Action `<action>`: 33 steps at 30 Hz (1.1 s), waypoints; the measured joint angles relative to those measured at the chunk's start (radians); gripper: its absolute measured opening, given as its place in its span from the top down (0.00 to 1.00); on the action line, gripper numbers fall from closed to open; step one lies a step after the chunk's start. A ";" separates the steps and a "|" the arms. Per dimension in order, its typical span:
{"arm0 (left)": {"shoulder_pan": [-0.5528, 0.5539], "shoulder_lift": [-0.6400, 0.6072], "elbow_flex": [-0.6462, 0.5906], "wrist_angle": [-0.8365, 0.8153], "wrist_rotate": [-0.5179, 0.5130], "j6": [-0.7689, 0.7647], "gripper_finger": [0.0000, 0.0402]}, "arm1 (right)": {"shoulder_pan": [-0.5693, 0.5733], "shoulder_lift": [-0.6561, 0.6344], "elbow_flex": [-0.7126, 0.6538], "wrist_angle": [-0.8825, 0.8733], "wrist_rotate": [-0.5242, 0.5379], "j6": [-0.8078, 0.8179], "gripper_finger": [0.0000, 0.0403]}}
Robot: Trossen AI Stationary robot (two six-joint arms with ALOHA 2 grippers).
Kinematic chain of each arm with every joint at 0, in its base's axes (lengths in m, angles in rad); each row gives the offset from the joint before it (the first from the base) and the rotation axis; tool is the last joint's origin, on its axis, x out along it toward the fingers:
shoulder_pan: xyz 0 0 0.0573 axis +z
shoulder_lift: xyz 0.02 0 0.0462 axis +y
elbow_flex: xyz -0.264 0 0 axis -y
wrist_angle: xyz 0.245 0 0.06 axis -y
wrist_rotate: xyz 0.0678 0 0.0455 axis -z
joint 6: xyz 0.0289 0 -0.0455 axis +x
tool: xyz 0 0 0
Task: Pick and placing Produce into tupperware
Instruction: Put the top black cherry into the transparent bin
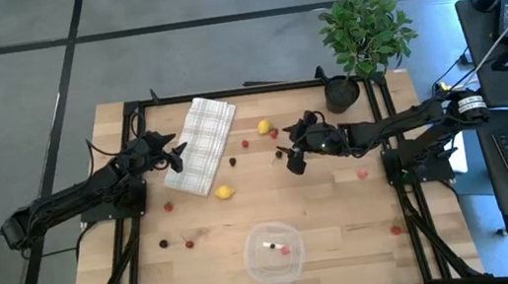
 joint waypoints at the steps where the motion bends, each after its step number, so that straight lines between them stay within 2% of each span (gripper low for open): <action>1: 0.000 0.000 0.000 0.000 0.000 0.000 0.38 | -0.010 0.011 0.000 0.001 -0.003 0.069 0.28; 4: 0.000 0.000 0.000 0.000 0.000 0.000 0.38 | -0.044 0.062 0.000 -0.004 -0.056 0.191 0.29; 10: 0.000 0.000 0.000 0.000 0.000 0.000 0.38 | -0.053 0.212 0.000 0.033 -0.131 0.107 0.30; 17: 0.000 0.000 0.000 0.000 0.000 0.001 0.38 | -0.052 0.340 0.000 0.161 -0.160 0.059 0.30; 33: 0.000 0.000 0.000 0.000 -0.001 0.001 0.38 | -0.092 0.377 0.001 0.157 -0.159 0.041 0.31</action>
